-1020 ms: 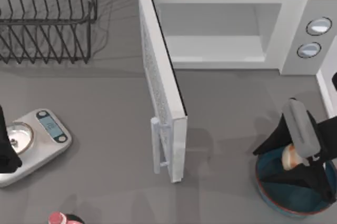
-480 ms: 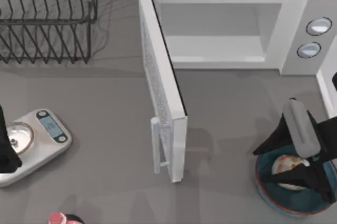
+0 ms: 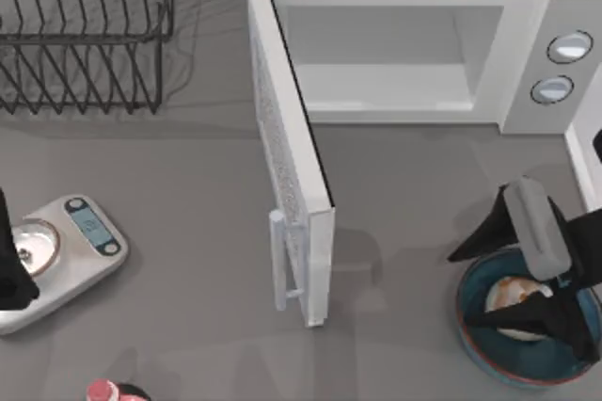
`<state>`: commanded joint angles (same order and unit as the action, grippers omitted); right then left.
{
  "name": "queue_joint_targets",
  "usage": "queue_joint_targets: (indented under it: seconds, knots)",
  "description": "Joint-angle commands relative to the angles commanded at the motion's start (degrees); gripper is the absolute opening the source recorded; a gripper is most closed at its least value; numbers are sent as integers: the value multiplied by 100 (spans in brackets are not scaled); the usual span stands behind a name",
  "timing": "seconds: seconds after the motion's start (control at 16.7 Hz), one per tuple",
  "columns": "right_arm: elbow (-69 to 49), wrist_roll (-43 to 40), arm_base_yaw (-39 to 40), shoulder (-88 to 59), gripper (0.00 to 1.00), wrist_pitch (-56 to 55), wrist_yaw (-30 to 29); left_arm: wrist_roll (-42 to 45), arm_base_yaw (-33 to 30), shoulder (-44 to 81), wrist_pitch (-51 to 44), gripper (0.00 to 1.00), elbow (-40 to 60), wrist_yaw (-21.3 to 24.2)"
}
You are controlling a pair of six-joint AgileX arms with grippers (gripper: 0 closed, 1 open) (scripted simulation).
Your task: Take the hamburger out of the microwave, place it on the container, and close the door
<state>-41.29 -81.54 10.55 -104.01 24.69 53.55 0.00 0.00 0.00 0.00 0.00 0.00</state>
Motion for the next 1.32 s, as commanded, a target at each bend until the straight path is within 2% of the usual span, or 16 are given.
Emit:
queue_joint_targets:
  seconds: [0.36,0.6,0.9,1.32]
  knots:
    - [-260,-19,-209,388,100,395,87,0,0,0,0,100,0,0]
    - [224,711,-303,1240,100,74,-258,0,0,0,0,100,0,0]
    - [1340,2554,-521,3657,100,-669,-1313,0,0,0,0,100,0,0]
    - [3089,5914,-866,8094,100,-1818,-3560,0,0,0,0,100,0,0]
